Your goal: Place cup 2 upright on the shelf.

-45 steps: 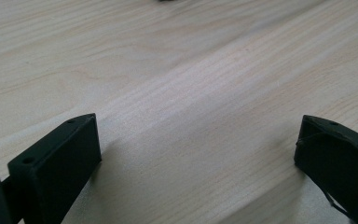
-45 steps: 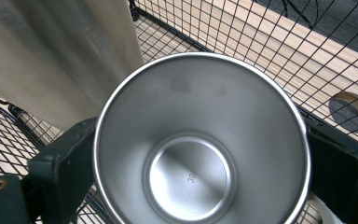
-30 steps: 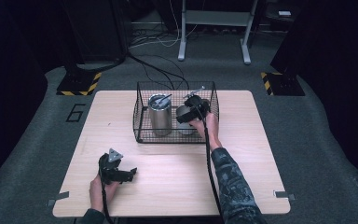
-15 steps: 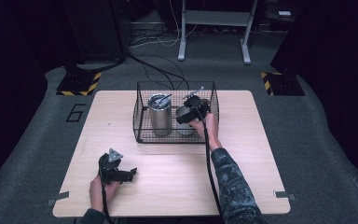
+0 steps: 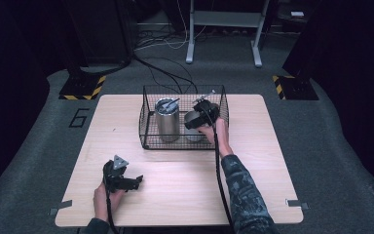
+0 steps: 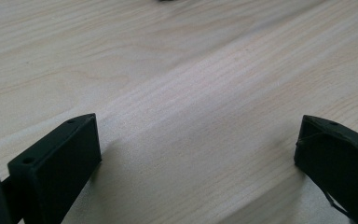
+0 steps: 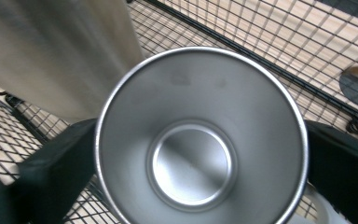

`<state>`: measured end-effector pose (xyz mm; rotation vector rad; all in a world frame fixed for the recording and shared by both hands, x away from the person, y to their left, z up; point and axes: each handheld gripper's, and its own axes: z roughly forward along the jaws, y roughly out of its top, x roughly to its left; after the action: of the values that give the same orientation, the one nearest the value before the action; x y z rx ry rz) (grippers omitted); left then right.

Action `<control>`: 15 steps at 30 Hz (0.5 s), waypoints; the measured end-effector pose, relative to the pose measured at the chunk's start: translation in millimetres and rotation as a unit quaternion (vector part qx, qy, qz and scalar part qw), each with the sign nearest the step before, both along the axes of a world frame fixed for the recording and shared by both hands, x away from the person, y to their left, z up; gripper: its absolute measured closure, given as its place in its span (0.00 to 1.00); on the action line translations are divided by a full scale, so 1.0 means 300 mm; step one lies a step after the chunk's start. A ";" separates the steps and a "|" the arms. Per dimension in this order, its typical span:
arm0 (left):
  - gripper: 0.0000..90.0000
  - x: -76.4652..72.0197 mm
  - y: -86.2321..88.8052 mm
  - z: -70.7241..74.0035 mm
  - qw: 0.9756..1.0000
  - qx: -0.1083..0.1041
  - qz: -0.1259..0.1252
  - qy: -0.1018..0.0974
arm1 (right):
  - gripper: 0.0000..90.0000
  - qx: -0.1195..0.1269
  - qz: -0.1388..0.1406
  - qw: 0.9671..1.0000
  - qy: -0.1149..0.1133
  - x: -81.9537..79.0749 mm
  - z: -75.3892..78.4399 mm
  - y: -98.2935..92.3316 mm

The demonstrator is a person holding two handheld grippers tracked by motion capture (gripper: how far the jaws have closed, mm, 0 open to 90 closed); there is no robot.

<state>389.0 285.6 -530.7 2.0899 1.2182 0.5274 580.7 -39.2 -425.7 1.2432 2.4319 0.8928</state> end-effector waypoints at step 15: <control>0.00 0.000 -0.001 -0.001 1.000 -0.002 0.002 0.000 | 0.00 0.016 0.031 0.999 -0.037 -0.084 0.126 -0.035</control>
<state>388.9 285.3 -530.8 2.0847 1.2214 0.5264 555.3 -49.5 -388.1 1.1301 2.4193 0.9819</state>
